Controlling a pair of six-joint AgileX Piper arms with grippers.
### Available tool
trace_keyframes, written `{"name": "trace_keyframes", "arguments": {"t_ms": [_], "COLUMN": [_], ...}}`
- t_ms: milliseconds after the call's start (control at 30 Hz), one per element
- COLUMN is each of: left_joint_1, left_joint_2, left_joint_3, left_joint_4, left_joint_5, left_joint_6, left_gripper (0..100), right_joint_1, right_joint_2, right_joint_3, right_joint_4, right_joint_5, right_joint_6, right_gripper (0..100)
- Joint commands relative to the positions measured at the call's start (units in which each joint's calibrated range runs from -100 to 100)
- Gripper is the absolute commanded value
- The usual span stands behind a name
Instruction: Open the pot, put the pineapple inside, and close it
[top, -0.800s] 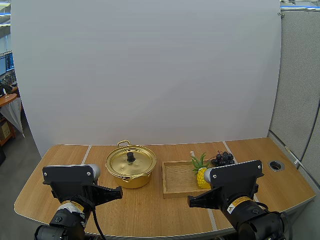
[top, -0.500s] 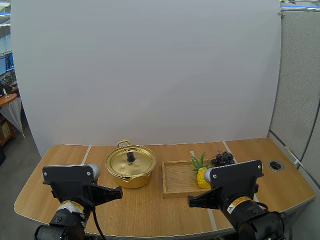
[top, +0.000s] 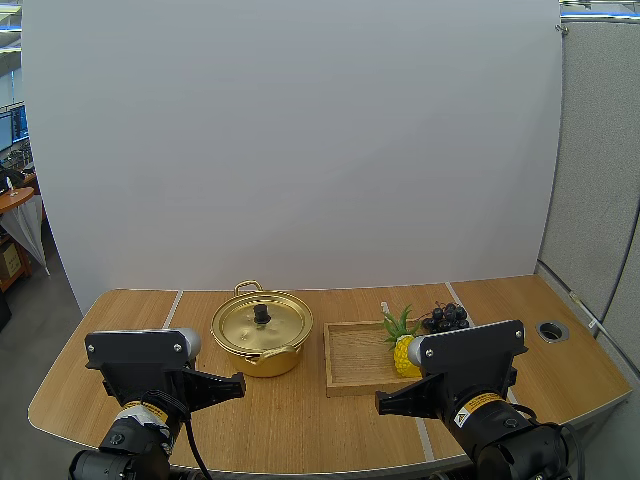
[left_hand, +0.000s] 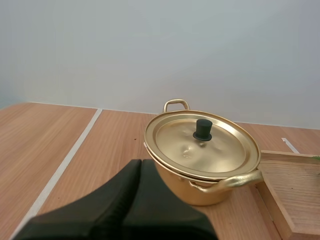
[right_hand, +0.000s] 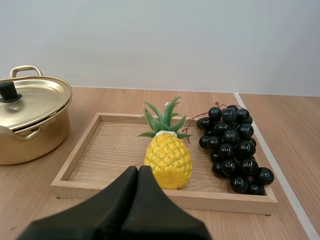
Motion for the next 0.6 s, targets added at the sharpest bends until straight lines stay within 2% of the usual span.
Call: {"name": "trace_keyframes", "arguments": {"t_ms": [0, 567], "left_joint_1": [-0.06, -0.06], "left_joint_2": [-0.38, -0.38], "left_joint_3": [0.12, 0.12], "left_joint_4": [0.11, -0.56], "left_joint_5": [-1.22, -1.22], "left_joint_6": [-0.3, -0.63], "left_gripper": [0, 0], "right_joint_1": [0.11, 0.11], "right_joint_2": [-0.27, -0.27], "right_joint_3": [0.21, 0.21], "right_joint_4": [0.0, 0.67], "right_joint_5": [-0.17, -0.17], "right_joint_6": [-0.77, -0.36], "right_gripper": [0, 0]}}
